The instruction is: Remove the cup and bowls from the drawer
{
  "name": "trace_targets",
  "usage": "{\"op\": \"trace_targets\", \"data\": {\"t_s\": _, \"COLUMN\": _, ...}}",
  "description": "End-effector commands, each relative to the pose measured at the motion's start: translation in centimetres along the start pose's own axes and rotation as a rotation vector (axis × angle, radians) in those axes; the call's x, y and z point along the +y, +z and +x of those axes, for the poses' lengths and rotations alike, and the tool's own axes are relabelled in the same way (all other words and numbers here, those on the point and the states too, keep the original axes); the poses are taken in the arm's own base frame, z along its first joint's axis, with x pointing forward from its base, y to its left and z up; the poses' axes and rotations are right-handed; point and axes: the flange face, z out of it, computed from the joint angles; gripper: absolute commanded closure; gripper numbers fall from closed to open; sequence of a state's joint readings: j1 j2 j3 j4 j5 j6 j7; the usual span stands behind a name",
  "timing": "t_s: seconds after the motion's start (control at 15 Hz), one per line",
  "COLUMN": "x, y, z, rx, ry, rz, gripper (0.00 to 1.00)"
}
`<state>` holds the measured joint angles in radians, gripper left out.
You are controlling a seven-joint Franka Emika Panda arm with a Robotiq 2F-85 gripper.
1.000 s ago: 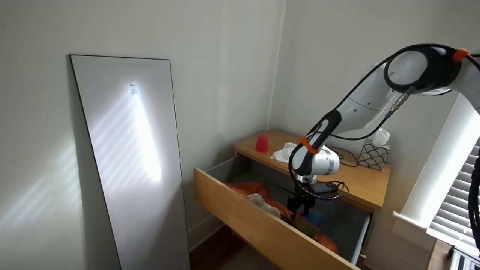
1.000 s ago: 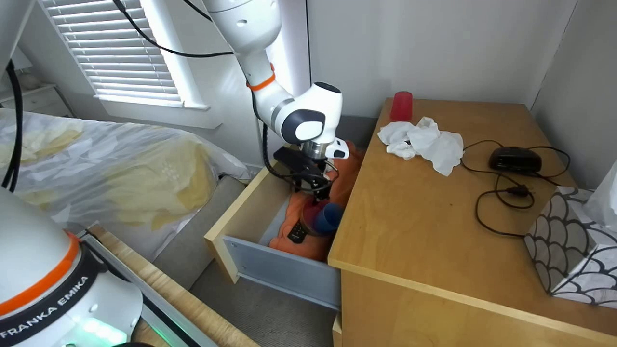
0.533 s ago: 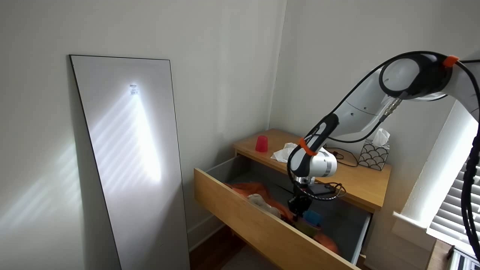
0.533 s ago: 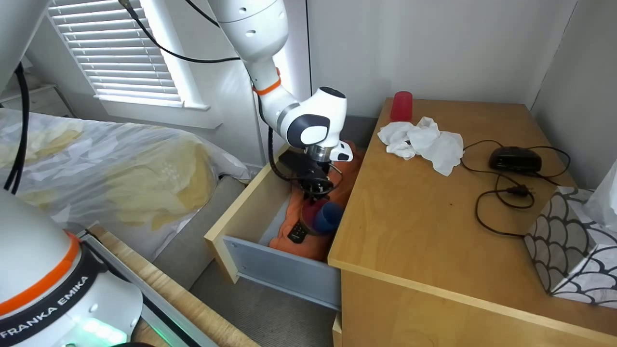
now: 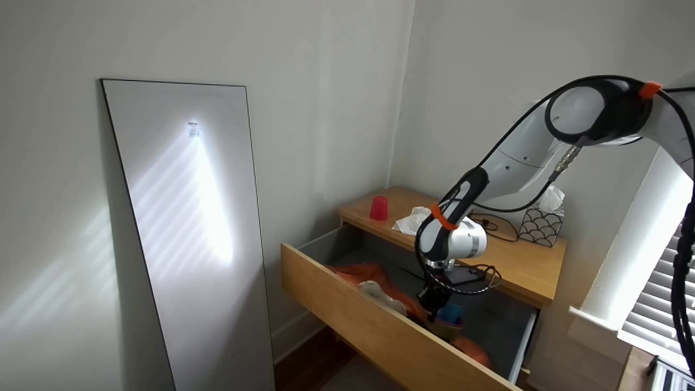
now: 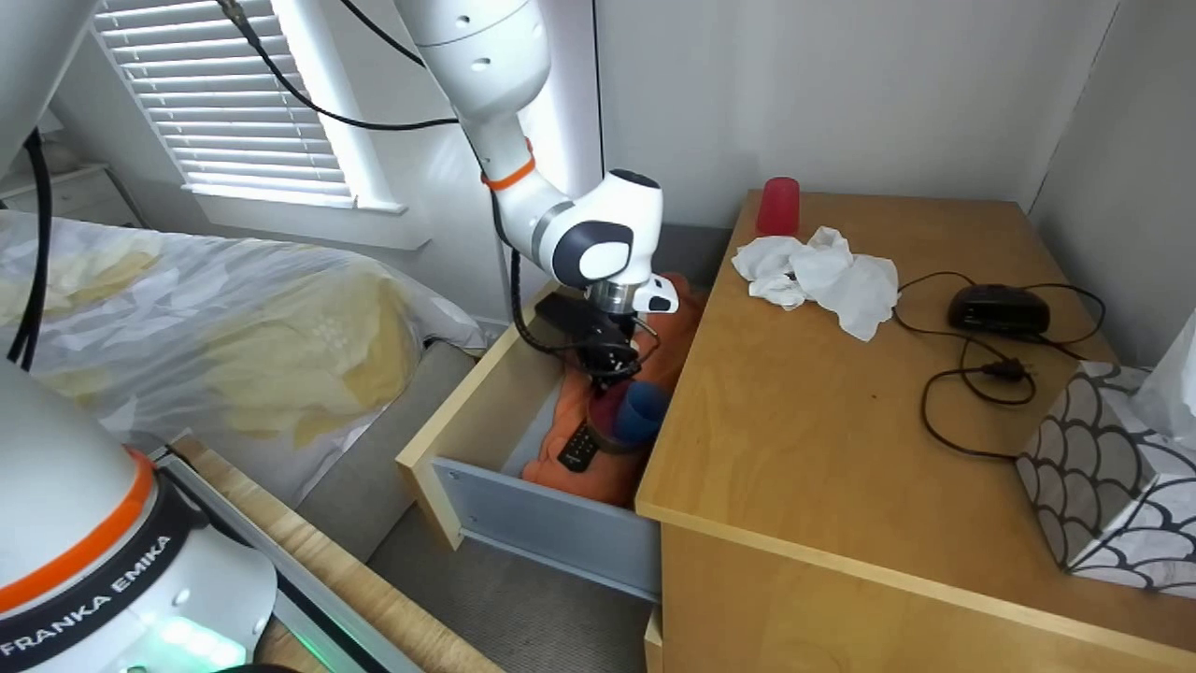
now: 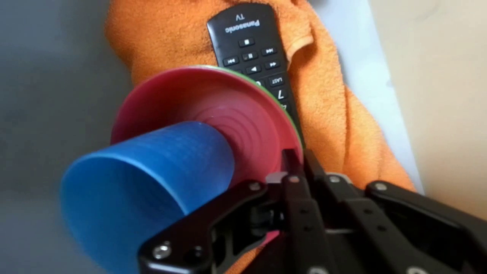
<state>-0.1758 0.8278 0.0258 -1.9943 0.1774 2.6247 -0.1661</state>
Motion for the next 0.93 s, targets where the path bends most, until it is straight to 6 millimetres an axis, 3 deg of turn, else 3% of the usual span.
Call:
{"op": "trace_targets", "data": {"t_s": 0.0, "x": -1.7, "y": -0.2, "z": -1.3, "rx": 0.015, "ry": 0.039, "rz": -0.127, "gripper": 0.99}}
{"op": "trace_targets", "data": {"t_s": 0.6, "x": -7.5, "y": -1.1, "z": -3.7, "rx": 0.049, "ry": 0.053, "rz": -0.419, "gripper": 0.99}}
{"op": "trace_targets", "data": {"t_s": 0.87, "x": -9.7, "y": -4.3, "z": -5.2, "rx": 0.091, "ry": 0.060, "rz": -0.390, "gripper": 0.99}}
